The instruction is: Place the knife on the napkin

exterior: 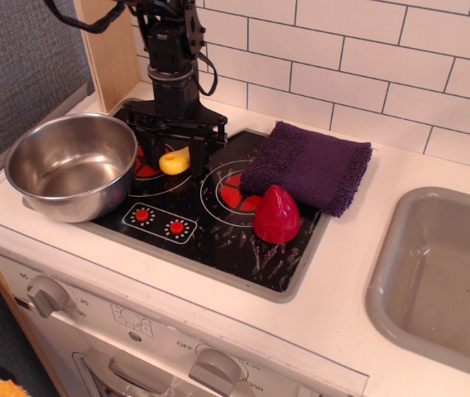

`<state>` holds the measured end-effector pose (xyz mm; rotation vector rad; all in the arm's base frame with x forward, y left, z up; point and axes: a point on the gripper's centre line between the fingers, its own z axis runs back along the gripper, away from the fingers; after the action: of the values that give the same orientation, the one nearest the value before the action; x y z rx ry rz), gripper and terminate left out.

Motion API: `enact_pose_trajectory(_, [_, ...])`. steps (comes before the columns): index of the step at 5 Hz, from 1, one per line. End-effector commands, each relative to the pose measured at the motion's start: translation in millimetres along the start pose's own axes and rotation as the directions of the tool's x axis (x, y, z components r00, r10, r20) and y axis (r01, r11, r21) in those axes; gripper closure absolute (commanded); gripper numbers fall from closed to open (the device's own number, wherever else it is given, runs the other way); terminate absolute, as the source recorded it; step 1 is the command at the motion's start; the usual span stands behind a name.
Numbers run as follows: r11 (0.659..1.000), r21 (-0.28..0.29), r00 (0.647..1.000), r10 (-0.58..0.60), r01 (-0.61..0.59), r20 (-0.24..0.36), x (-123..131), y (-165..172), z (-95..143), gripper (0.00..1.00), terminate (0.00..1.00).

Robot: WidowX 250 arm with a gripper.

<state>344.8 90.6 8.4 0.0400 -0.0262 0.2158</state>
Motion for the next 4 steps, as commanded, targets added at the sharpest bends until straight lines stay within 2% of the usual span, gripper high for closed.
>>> enact_pose_trajectory(1, [0.999,-0.047,0.997,-0.023,0.026,0.076,9.1,1.1,28.1,1.0,0.0])
enact_pose_trajectory(2, [0.993,-0.061,0.979,-0.091,0.104,0.184,19.2,-25.8,69.5,1.0,0.0])
enact_pose_trajectory(3, [0.982,-0.083,0.96,-0.144,0.167,0.239,19.1,-56.1,92.9,1.0,0.0])
enact_pose_trajectory(4, [0.974,-0.096,0.956,-0.181,0.207,0.231,12.6,-82.8,94.6,1.0,0.0])
